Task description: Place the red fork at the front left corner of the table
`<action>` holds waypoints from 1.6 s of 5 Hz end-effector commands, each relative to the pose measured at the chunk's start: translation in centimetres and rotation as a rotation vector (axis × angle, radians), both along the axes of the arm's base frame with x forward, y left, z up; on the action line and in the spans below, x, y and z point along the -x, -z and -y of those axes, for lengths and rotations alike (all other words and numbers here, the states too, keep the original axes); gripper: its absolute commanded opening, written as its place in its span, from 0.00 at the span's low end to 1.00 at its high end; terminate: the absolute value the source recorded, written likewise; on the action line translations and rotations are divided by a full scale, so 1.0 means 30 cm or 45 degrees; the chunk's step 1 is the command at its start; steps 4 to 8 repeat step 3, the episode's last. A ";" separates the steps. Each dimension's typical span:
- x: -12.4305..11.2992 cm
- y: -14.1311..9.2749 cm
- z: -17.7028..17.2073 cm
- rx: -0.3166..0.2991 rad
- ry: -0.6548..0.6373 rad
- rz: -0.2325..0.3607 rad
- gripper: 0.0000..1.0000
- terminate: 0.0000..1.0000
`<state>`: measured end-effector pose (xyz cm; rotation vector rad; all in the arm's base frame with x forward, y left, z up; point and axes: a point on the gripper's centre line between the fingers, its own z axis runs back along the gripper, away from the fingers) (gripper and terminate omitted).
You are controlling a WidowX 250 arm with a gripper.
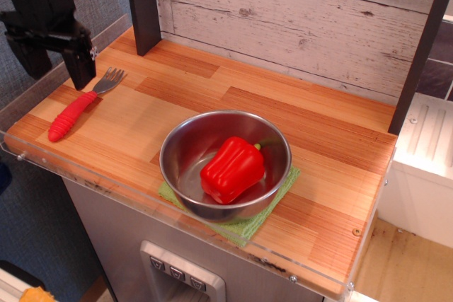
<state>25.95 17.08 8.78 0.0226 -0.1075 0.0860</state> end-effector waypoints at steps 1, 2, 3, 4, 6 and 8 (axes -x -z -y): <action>-0.008 -0.027 0.081 0.006 0.168 -0.008 1.00 0.00; -0.008 -0.027 0.081 0.006 0.168 -0.008 1.00 0.00; -0.008 -0.027 0.081 0.006 0.168 -0.008 1.00 1.00; -0.008 -0.027 0.081 0.006 0.168 -0.008 1.00 1.00; -0.008 -0.027 0.081 0.006 0.168 -0.008 1.00 1.00; -0.008 -0.027 0.081 0.006 0.168 -0.008 1.00 1.00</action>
